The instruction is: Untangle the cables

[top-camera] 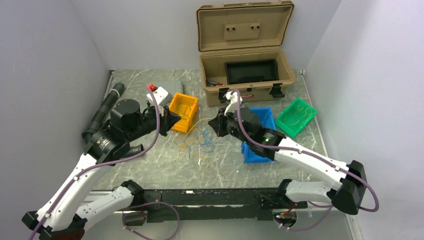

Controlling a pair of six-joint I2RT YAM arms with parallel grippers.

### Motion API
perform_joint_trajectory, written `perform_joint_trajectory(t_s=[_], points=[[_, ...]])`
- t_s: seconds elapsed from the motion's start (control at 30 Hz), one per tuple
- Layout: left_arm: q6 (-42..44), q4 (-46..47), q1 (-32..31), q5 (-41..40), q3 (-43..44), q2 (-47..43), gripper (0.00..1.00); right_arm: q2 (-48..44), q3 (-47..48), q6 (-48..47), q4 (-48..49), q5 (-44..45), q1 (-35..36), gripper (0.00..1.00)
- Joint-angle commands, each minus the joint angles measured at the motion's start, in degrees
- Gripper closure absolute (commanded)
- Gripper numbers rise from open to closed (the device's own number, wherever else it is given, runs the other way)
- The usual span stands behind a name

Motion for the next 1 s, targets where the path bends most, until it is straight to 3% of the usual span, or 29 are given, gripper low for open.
perform_joint_trajectory(t_s=[0.0,0.13,0.23,0.33,0.43,0.53,0.67,0.87,0.97], points=[[-2.07,5.72,-3.25,4.32,1.61,0.59,1.00,1.97,3.70,-2.42,5.56,-3.19,1.66,1.00],[-3.34,5.68,-3.75,1.74,0.67,-0.90,1.00,2.57,3.74,-1.81,3.10,1.59,1.97,1.00],[-3.67,1.45,-2.59,-13.93,-0.08,-4.06,1.00,1.11,1.03,2.19,-0.80,8.91,0.08,1.00],[-6.31,-5.55,4.85,-32.30,-0.53,-7.48,1.00,-1.58,-4.00,12.42,-9.67,9.50,-10.14,1.00],[-5.78,-9.13,15.98,-42.52,-1.40,-10.71,1.00,-9.09,-13.24,19.28,-11.21,6.50,-22.24,1.00],[-5.48,-8.73,19.77,-41.92,-1.66,-13.01,1.00,-17.44,-18.33,19.27,-8.77,7.09,-24.10,1.00],[-8.01,-7.81,19.85,-38.37,-1.26,-13.06,1.00,-14.81,-14.93,17.68,-9.91,5.28,-24.13,1.00],[-4.85,-1.01,19.81,-15.41,-2.66,-12.97,1.00,-12.82,-13.99,11.85,-1.87,-8.49,-24.01,1.00],[-5.10,-1.64,19.85,-11.92,-0.68,-11.73,1.00,-11.38,-12.34,8.81,-0.07,-14.46,-23.97,1.00]])
